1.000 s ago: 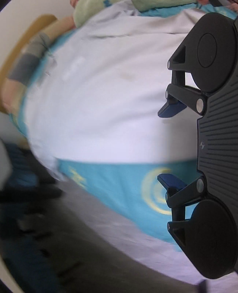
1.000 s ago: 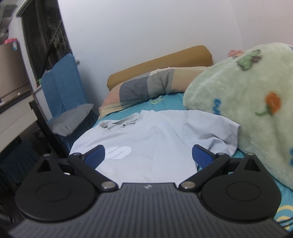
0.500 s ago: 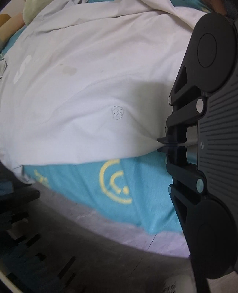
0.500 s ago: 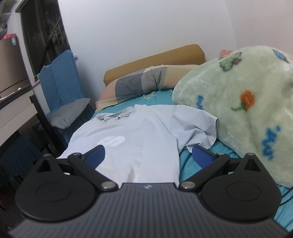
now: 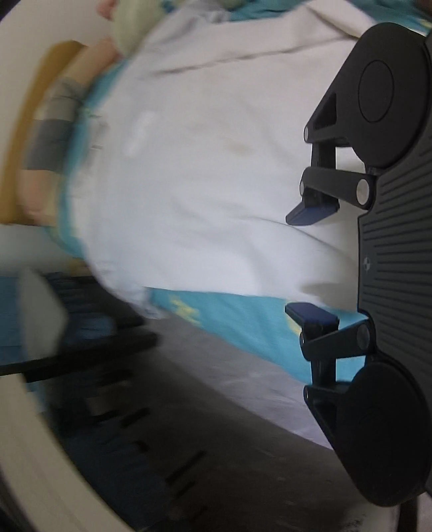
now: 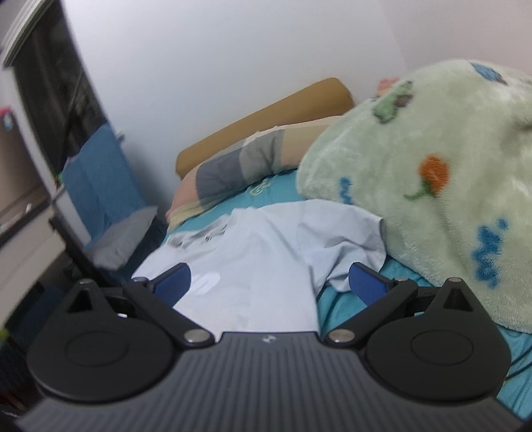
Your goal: Fold clothes
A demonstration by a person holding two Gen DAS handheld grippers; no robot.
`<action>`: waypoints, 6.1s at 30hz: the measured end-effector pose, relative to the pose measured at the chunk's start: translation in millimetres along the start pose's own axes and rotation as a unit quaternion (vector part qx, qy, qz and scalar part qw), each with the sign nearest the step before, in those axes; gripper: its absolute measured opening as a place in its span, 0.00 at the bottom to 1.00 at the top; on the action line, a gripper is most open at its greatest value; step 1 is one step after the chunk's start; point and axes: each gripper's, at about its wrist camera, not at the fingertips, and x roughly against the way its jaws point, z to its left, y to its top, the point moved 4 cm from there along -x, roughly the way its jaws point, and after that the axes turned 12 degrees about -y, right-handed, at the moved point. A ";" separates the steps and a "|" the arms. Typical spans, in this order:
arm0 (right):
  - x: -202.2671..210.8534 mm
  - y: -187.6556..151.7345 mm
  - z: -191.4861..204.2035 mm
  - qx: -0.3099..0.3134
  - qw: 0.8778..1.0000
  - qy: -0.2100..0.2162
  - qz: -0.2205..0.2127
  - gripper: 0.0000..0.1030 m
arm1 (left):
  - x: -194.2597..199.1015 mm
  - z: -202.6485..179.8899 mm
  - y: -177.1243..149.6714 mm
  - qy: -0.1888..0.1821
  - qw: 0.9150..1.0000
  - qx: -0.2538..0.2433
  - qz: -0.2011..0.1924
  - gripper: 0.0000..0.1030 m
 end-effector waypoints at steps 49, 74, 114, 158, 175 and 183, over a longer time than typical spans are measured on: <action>-268.6 -51.7 355.5 0.385 0.923 0.007 0.028 0.08 | -140.4 81.5 41.5 -0.109 0.976 0.149 -0.120 0.69; 60.4 -16.7 96.9 0.084 0.994 0.032 0.058 0.88 | -113.4 -22.9 -2.1 -0.231 0.970 0.009 -0.074 0.61; 55.4 -31.6 23.8 0.027 0.995 0.025 0.090 0.88 | -82.7 -62.4 -106.7 -0.172 0.963 0.001 0.205 0.02; -52.1 -52.4 32.1 0.063 0.995 -0.037 0.062 0.88 | -220.5 -32.2 129.6 -0.101 0.987 0.103 -0.067 0.55; -15.4 -36.9 85.3 0.140 0.984 0.097 0.047 0.74 | -42.7 -46.4 30.2 -0.143 0.978 -0.058 -0.142 0.88; -144.9 1.5 213.0 0.285 0.949 0.119 0.061 0.74 | -84.5 -7.9 50.7 -0.154 0.973 -0.012 -0.170 0.88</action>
